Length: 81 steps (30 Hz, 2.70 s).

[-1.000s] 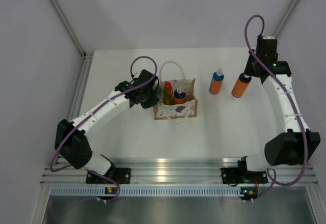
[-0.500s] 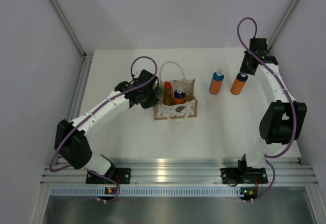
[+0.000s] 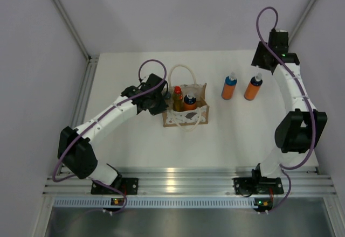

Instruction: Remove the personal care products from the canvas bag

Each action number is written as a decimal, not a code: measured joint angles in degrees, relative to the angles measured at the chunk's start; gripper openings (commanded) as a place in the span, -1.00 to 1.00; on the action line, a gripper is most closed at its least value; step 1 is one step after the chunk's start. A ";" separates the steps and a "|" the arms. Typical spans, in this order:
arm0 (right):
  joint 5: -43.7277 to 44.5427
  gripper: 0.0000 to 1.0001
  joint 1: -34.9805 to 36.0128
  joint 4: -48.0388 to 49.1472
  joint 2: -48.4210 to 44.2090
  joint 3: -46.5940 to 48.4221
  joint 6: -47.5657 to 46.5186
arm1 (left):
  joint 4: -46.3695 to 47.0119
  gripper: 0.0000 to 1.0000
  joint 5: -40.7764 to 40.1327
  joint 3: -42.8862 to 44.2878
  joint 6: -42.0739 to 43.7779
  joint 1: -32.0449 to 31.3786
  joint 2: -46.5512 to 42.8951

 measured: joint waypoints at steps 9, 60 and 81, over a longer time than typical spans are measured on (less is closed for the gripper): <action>-3.65 0.10 11.72 -0.46 -7.02 2.23 0.02 | 0.00 -1.00 0.00 0.00 0.07 0.00 0.00; -2.14 -0.66 42.82 -7.45 3.93 1.99 -3.74 | 0.02 -1.00 0.04 0.00 0.66 0.00 0.00; -2.14 -0.50 42.82 -7.15 4.26 1.81 -3.74 | 0.02 -1.00 0.04 0.00 0.79 0.00 0.00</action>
